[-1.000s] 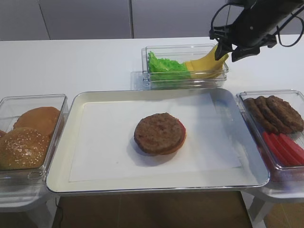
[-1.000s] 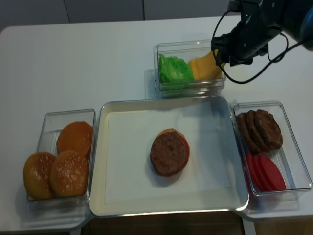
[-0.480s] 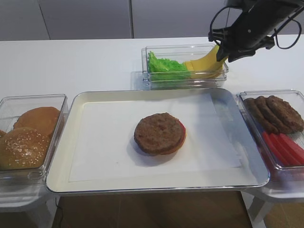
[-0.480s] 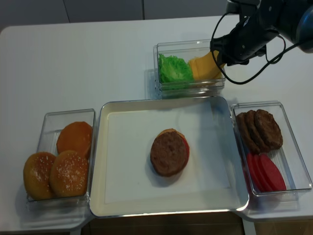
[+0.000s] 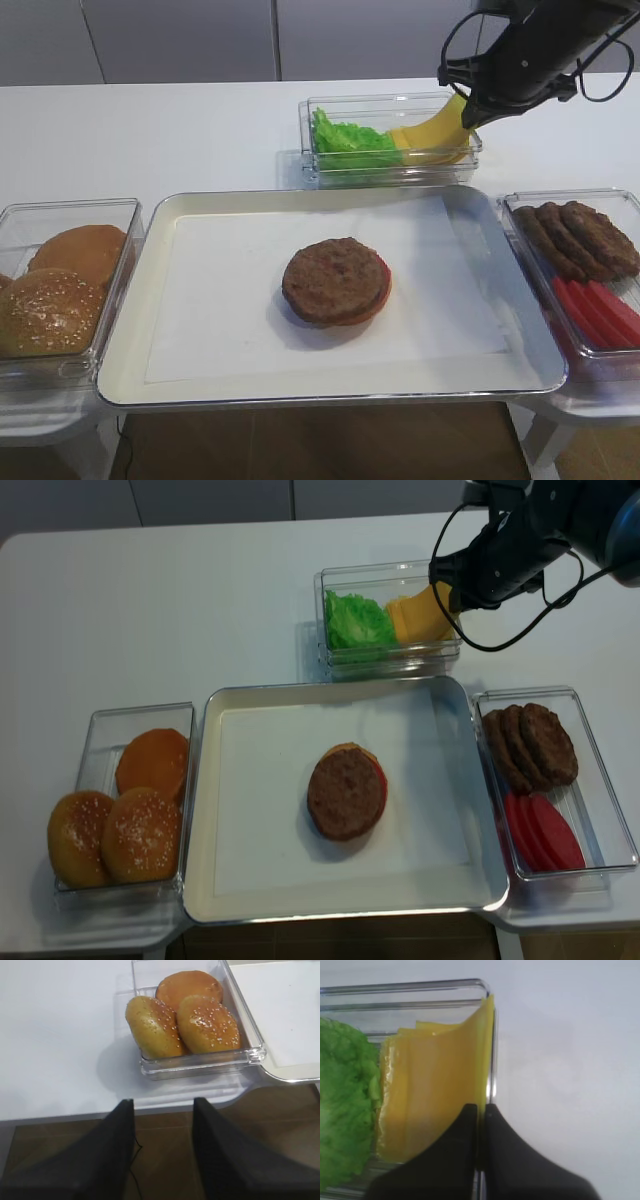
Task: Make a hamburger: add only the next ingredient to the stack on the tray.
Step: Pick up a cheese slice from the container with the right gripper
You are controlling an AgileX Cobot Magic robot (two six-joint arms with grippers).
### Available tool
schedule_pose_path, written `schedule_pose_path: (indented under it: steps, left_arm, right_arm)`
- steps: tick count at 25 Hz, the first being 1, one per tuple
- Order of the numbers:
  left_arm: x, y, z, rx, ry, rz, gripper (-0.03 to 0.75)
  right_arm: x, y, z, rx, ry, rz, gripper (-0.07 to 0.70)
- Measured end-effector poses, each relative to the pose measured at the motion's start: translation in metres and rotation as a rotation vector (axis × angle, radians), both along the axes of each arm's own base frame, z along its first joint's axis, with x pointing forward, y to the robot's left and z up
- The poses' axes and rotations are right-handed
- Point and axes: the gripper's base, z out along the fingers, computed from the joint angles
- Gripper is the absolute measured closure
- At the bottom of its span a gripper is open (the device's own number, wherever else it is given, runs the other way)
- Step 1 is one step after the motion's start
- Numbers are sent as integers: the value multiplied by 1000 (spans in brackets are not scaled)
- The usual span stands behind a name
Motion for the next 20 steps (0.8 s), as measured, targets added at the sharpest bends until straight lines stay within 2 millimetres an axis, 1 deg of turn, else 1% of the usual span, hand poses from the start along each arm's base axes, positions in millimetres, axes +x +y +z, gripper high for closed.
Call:
schedule_pose_path:
  steps: [10,17,20]
  left_arm:
    - [0,0,0,0,0,0,425]
    - [0,0,0,0,0,0,425]
    - [0,0,0,0,0,0,425]
  right_arm:
    - [0,0,1,-9,-4,21,620]
    - [-7,0,22,-13,-50,37,628]
    - [-10,0,27,-13,-52,44,628]
